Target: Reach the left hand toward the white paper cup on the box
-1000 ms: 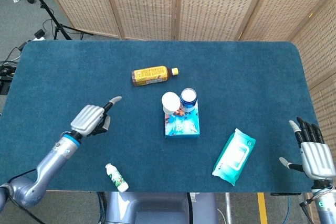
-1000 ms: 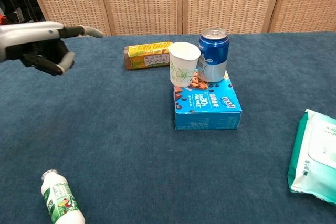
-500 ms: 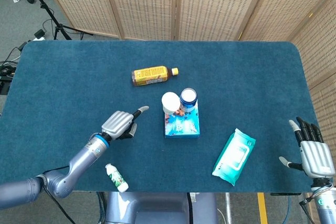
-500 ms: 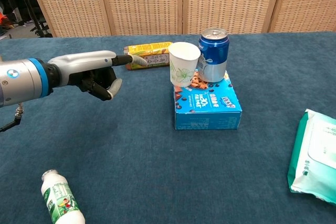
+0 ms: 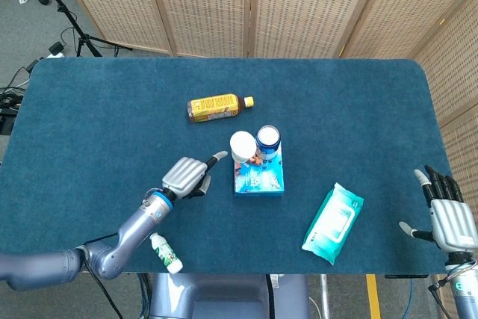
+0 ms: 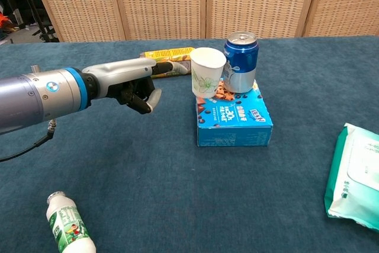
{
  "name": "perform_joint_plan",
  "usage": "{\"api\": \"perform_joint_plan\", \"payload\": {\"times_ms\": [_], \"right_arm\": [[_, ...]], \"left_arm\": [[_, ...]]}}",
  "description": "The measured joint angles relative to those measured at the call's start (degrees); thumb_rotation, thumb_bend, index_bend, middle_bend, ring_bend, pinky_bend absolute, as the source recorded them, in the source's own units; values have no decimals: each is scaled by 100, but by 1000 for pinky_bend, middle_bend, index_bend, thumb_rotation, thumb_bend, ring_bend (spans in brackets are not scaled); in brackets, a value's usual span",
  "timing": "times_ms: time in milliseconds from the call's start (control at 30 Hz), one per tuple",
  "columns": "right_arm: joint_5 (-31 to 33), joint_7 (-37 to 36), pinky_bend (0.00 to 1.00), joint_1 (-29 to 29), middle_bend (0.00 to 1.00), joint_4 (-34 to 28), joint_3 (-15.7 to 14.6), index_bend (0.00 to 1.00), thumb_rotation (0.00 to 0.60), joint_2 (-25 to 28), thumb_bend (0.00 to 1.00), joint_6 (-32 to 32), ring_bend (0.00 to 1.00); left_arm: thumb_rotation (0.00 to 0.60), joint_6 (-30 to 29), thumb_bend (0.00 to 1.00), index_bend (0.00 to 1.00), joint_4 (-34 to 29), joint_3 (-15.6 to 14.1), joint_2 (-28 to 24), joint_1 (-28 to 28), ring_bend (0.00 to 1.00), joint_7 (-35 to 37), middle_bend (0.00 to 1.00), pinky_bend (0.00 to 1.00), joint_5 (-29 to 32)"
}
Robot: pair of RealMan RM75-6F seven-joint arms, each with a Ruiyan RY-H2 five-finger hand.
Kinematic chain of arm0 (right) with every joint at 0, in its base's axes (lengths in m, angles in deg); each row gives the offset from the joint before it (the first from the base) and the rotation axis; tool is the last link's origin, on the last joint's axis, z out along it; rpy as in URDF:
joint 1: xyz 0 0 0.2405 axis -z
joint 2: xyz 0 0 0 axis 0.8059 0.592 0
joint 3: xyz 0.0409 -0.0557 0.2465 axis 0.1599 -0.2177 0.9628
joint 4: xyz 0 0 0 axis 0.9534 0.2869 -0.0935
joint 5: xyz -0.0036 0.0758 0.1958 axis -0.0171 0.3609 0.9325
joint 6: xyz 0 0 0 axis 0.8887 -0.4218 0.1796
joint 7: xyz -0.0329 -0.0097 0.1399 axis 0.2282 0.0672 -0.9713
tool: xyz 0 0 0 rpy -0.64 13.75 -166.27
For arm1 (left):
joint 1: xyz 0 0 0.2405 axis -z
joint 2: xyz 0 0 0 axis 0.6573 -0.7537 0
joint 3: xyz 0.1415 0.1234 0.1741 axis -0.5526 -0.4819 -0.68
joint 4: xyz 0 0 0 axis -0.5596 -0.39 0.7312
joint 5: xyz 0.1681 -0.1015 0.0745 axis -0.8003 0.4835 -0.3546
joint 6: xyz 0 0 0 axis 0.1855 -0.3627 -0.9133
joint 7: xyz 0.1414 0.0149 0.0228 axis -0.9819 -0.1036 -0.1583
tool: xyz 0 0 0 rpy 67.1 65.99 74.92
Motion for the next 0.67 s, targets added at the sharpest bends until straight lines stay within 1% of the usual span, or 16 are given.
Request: {"api": "perform_joint_plan", "payload": {"times_ms": [667], "right_arm": [[76,-53,0,-17,0,-17,-2,0,600,52,0,-74,0]], "left_arm": [[600,-140,981,0,205,5,236,197,1000,-77,951,992,167]]}}
